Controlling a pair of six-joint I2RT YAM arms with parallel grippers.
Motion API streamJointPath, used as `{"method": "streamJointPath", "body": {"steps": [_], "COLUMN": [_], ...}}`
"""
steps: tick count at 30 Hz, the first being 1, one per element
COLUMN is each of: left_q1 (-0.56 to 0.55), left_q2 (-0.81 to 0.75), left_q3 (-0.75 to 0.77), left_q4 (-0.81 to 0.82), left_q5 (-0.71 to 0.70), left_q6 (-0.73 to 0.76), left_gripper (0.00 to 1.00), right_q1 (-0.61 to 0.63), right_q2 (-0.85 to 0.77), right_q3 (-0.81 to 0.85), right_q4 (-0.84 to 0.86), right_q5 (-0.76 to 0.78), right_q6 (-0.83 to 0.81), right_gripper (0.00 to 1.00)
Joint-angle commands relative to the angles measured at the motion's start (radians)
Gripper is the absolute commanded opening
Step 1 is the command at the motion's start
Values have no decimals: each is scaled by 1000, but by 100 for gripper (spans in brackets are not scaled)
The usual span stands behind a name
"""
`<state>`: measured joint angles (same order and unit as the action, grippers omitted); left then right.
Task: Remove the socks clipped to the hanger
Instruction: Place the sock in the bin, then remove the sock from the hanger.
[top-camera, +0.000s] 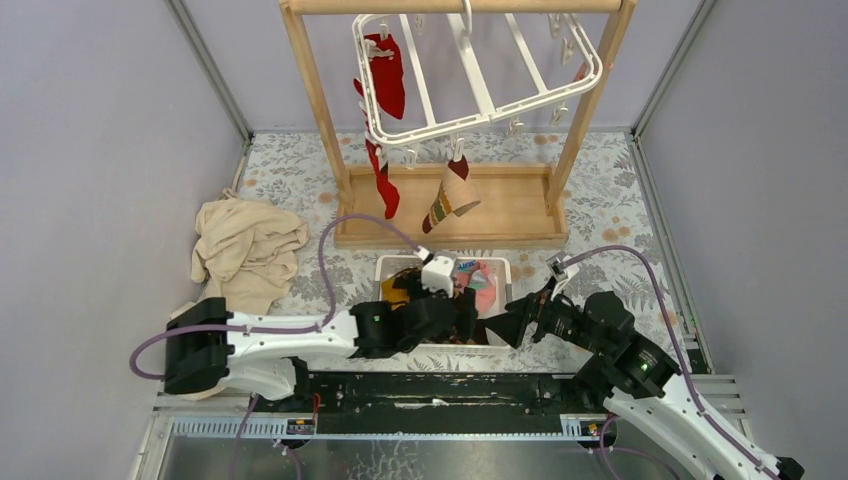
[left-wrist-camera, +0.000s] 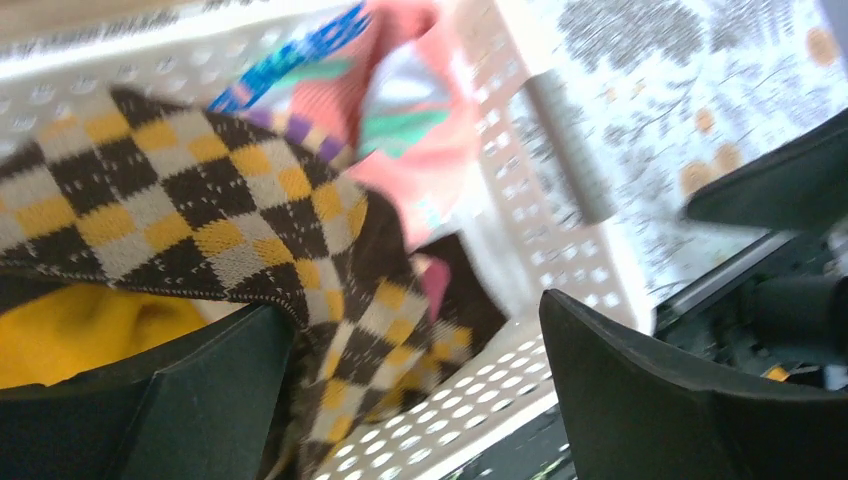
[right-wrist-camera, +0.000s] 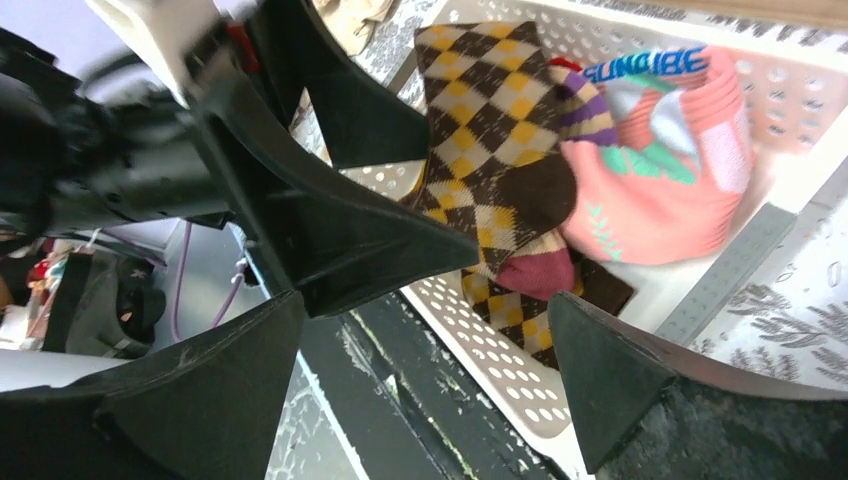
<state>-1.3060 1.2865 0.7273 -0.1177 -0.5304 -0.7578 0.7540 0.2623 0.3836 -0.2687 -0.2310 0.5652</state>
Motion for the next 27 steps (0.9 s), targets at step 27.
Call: {"method": "streamJointPath", "body": {"steps": [27], "left_q1": [-46], "left_q2": [-466], "left_q3": [27], "left_q4": [-255], "left_q5": [-338], "left_q6": [8], "left_gripper": [98], "right_q1": [4], "right_q2": [-29], "right_q3": [62], "right_q4": [87], "right_q5": [-20], "right_q6": [31], "right_gripper": [100]}}
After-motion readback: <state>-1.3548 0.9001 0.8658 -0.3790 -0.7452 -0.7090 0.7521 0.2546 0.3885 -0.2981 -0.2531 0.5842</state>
